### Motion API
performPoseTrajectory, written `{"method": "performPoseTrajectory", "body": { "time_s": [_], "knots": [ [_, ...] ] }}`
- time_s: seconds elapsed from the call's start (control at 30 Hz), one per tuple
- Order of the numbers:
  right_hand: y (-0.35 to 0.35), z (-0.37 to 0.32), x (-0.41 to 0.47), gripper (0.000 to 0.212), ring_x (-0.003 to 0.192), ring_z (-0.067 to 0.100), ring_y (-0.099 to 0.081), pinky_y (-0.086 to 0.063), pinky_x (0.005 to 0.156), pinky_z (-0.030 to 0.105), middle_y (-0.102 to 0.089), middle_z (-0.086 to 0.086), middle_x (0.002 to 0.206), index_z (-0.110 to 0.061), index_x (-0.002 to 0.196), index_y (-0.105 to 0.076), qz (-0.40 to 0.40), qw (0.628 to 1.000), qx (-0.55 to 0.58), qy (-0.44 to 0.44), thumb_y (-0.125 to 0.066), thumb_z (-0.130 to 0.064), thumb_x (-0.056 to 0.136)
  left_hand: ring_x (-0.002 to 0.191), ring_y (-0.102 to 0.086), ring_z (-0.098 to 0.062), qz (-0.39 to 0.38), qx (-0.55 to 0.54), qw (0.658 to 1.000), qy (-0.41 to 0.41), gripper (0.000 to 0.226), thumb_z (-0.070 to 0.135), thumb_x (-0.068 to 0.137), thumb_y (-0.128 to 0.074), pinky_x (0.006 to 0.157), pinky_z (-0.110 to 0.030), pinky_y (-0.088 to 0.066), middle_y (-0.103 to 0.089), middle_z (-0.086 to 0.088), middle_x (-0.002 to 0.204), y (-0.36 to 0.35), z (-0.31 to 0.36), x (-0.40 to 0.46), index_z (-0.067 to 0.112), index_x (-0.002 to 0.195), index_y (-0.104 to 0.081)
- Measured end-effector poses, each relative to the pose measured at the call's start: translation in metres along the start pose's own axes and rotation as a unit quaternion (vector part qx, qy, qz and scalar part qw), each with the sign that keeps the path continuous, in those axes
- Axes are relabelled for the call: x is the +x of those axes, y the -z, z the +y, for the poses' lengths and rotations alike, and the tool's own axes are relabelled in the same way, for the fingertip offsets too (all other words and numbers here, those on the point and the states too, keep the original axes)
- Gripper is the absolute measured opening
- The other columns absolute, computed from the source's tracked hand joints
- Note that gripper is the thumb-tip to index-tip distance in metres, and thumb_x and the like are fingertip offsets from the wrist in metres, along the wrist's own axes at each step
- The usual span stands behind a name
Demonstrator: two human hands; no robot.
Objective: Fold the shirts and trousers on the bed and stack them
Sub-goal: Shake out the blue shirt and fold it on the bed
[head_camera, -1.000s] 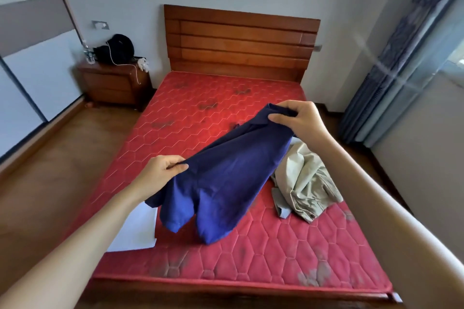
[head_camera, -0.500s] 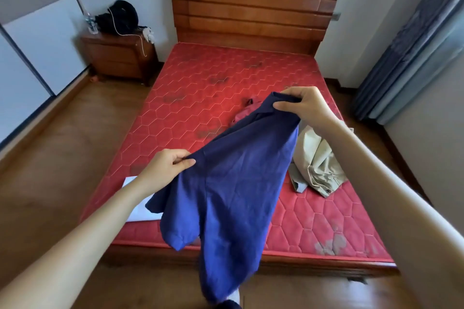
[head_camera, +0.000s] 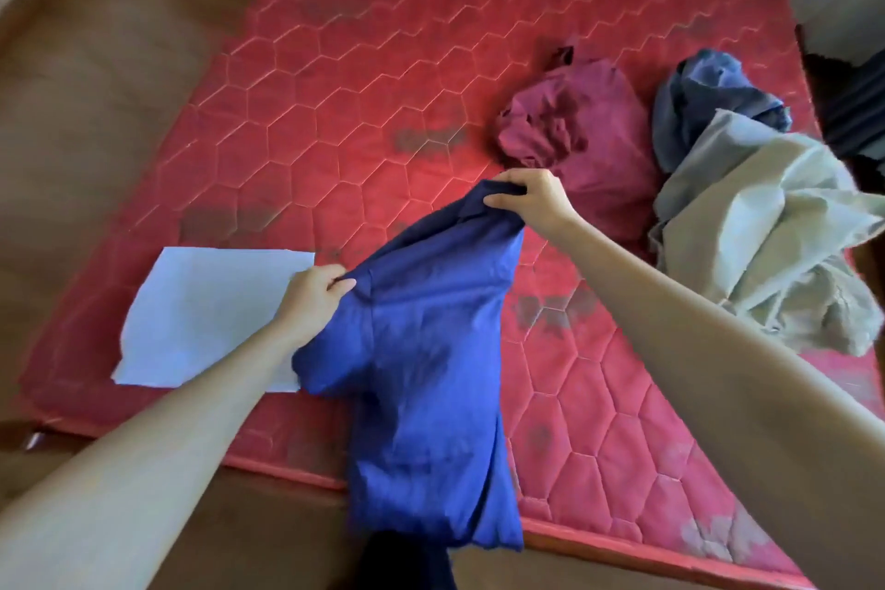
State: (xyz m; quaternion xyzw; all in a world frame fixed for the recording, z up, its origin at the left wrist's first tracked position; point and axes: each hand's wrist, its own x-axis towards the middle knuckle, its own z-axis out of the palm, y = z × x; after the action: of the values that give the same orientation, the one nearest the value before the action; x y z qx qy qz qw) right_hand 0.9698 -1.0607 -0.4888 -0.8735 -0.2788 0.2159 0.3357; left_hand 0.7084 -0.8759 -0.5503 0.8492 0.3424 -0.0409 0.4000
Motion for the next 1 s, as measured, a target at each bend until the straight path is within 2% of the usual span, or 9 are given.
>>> {"method": "performPoseTrajectory", "body": {
  "time_s": [0.13, 0.23, 0.4, 0.6, 0.7, 0.77, 0.9, 1.0],
  "knots": [
    [-0.056, 0.049, 0.076, 0.02, 0.086, 0.014, -0.059, -0.045, 0.076, 0.029, -0.069, -0.002, 0.092, -0.019, 0.1, -0.073, -0.004, 0.999, -0.053, -0.009, -0.073, -0.02, 0.08, 0.064, -0.034, -0.028, 0.022, 0.016, 1.0, 0.009, 0.039, 0.012, 0.096, -0.055, 0.06, -0.039, -0.027, -0.04, -0.008, 0.057, -0.039, -0.039, 0.064, 0.01, 0.063, -0.035],
    [-0.083, 0.073, 0.122, 0.021, 0.095, 0.019, -0.061, -0.048, 0.083, 0.036, -0.071, 0.001, 0.099, -0.018, 0.103, -0.072, 0.0, 0.997, -0.083, -0.01, -0.068, -0.018, 0.082, 0.065, -0.03, -0.029, 0.04, 0.017, 0.999, 0.009, 0.041, 0.013, 0.097, -0.053, 0.059, -0.039, -0.027, -0.036, -0.006, 0.057, -0.055, -0.055, 0.107, 0.012, 0.062, -0.031],
    [-0.097, 0.097, 0.195, 0.026, 0.107, 0.021, -0.058, -0.047, 0.088, 0.034, -0.069, 0.001, 0.113, -0.019, 0.112, -0.07, 0.032, 0.994, -0.105, 0.0, -0.063, -0.014, 0.088, 0.068, -0.047, -0.039, 0.091, 0.067, 0.994, -0.005, 0.031, 0.019, 0.1, -0.049, 0.059, -0.041, -0.033, -0.047, -0.01, 0.059, -0.061, -0.051, 0.185, 0.005, 0.072, -0.047],
    [-0.109, 0.12, 0.274, 0.024, 0.103, 0.023, -0.058, -0.046, 0.082, 0.033, -0.068, 0.001, 0.106, -0.021, 0.11, -0.069, 0.082, 0.992, -0.097, -0.001, -0.061, -0.015, 0.089, 0.077, -0.055, -0.04, 0.121, 0.076, 0.989, -0.022, 0.024, 0.021, 0.099, -0.052, 0.064, -0.04, -0.039, -0.06, -0.016, 0.073, -0.06, -0.048, 0.287, 0.006, 0.083, -0.06],
    [-0.118, 0.13, 0.308, 0.025, 0.107, 0.024, -0.058, -0.047, 0.089, 0.035, -0.069, 0.002, 0.11, -0.019, 0.112, -0.069, 0.081, 0.991, -0.104, 0.003, -0.063, -0.015, 0.088, 0.084, -0.058, -0.034, 0.116, 0.041, 0.991, -0.048, 0.016, 0.016, 0.097, -0.055, 0.074, -0.039, -0.044, -0.066, -0.01, 0.084, -0.058, -0.057, 0.326, 0.011, 0.09, -0.068],
    [-0.126, 0.135, 0.327, 0.025, 0.111, 0.026, -0.057, -0.045, 0.094, 0.037, -0.07, 0.002, 0.111, -0.02, 0.113, -0.07, 0.068, 0.991, -0.118, 0.008, -0.063, -0.017, 0.088, 0.086, -0.058, -0.031, 0.128, 0.025, 0.988, -0.087, 0.013, 0.011, 0.094, -0.057, 0.079, -0.039, -0.043, -0.066, -0.008, 0.089, -0.059, -0.063, 0.342, 0.007, 0.09, -0.069],
    [-0.139, 0.137, 0.353, 0.024, 0.119, 0.026, -0.05, -0.037, 0.104, 0.04, -0.065, 0.002, 0.119, -0.022, 0.115, -0.069, 0.046, 0.989, -0.139, 0.011, -0.063, -0.024, 0.091, 0.084, -0.056, -0.029, 0.165, 0.008, 0.976, -0.14, 0.01, 0.006, 0.091, -0.061, 0.079, -0.038, -0.04, -0.065, -0.01, 0.086, -0.066, -0.07, 0.357, 0.002, 0.087, -0.069],
    [-0.14, 0.134, 0.368, 0.025, 0.119, 0.027, -0.05, -0.037, 0.104, 0.039, -0.063, 0.003, 0.121, -0.021, 0.115, -0.07, 0.033, 0.991, -0.13, 0.009, -0.064, -0.026, 0.091, 0.083, -0.054, -0.029, 0.185, 0.029, 0.97, -0.155, 0.009, 0.006, 0.091, -0.062, 0.078, -0.035, -0.038, -0.065, -0.009, 0.085, -0.07, -0.076, 0.359, 0.002, 0.086, -0.068]
  ]
}}
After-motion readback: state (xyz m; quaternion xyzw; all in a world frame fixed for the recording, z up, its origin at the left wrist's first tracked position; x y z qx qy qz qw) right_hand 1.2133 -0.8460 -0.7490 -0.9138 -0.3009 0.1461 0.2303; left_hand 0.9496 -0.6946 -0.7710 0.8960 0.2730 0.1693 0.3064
